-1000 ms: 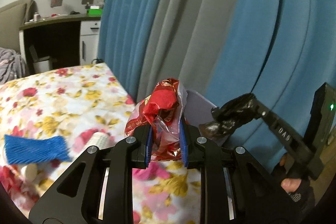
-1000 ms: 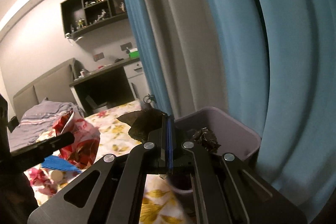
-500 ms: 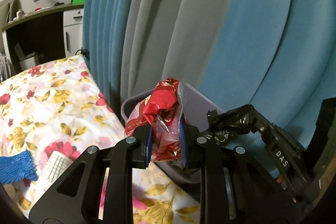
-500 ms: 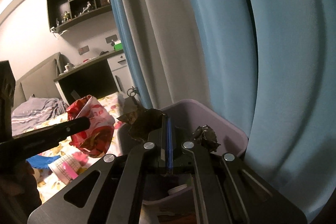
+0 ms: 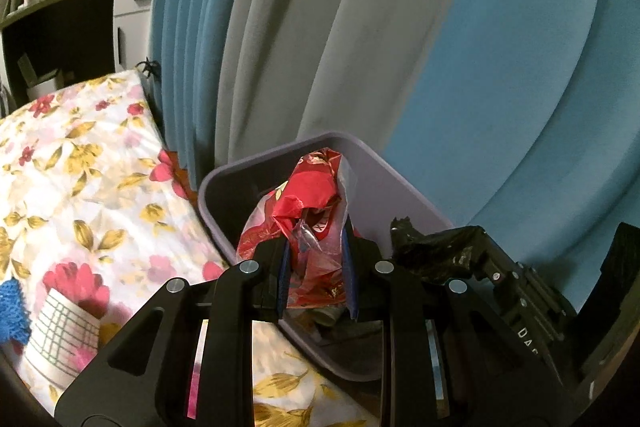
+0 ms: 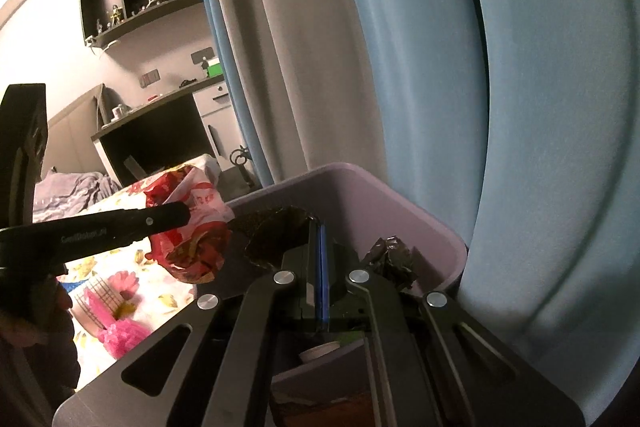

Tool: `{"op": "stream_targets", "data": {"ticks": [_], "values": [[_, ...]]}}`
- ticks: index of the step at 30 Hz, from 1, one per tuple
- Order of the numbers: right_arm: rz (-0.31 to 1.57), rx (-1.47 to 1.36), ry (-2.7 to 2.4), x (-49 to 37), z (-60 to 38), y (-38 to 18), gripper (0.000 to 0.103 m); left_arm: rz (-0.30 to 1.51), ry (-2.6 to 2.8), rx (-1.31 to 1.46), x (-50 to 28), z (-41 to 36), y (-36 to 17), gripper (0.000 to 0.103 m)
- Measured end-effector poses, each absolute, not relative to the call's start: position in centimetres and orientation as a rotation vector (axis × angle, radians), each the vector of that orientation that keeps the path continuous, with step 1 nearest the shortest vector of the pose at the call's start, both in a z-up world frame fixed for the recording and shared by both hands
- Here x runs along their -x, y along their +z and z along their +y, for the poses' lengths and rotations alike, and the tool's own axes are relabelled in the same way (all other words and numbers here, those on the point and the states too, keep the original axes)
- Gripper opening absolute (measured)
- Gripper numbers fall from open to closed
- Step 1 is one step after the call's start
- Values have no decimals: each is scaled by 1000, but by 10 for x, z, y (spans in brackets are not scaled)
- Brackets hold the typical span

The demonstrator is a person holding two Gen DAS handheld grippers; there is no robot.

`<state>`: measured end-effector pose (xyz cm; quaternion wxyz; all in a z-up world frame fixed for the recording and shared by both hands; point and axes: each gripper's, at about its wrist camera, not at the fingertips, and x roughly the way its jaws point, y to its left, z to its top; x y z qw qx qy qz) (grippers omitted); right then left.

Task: Collect trash
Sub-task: 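Carry the black bag and red bag over the grey bin with both tools, then open both tools to drop the black and red bags into the bin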

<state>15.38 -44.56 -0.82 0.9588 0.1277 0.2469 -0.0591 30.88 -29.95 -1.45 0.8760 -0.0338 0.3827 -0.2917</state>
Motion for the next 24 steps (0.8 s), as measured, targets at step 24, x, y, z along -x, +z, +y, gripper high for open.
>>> {"op": "stream_targets", "data": {"ticks": [24], "values": [[549,-249,-118,-169,-446,-17,1,865,-608,64,-328,-321,-36,21]]}}
